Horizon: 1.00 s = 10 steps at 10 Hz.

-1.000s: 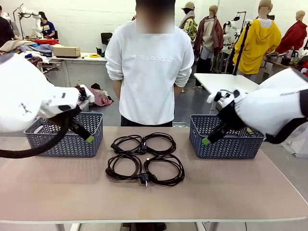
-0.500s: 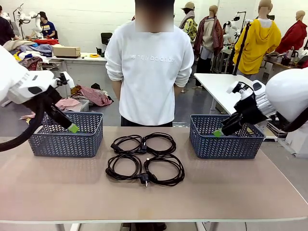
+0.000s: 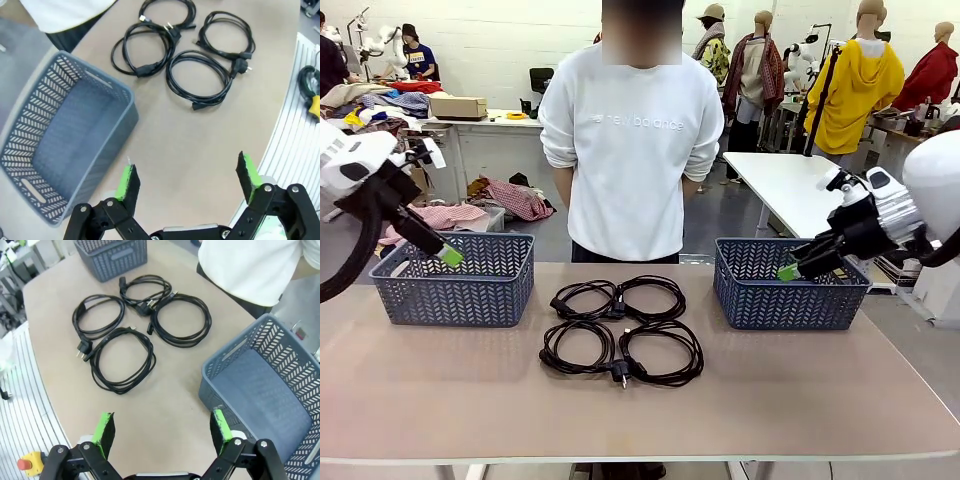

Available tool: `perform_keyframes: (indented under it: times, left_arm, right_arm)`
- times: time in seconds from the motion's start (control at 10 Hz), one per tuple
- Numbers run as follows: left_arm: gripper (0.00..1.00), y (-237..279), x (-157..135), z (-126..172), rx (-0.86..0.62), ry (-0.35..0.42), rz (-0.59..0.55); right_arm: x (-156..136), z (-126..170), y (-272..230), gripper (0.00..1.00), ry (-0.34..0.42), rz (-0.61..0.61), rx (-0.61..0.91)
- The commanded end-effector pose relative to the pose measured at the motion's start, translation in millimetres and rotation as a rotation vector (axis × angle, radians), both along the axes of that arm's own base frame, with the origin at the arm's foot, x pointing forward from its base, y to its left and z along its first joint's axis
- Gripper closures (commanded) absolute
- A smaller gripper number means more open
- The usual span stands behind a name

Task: Organize the cables according to human instructions.
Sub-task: Pick up a bundle of cables and place it in the basket indicated by the human.

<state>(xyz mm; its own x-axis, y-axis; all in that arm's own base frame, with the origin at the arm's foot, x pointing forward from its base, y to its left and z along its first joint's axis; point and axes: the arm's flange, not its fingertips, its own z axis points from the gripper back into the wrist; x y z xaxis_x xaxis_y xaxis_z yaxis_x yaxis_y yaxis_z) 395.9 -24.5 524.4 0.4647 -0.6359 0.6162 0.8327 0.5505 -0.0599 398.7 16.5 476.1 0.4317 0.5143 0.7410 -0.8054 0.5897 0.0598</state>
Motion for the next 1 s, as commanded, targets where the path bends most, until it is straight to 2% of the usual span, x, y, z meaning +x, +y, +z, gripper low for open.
perform_keyframes:
  times: [0.0, 0.4, 0.9]
  left_arm:
    - [0.0, 11.1, 4.2, 1.3, -0.021, -0.019, -0.029]
    - [0.0, 20.7, 10.4, -4.0, -0.069, -0.017, 0.002]
    - [0.0, 21.0, 5.1, -5.3, -0.054, -0.009, 0.018]
  right_arm:
    - [2.5, 4.1, -7.4, 0.0, -0.029, 0.04, 0.046]
    - [-0.8, 15.1, -9.5, 0.0, -0.05, 0.041, 0.058]
    - [-2.2, 14.7, -8.4, 0.0, -0.027, 0.015, 0.045]
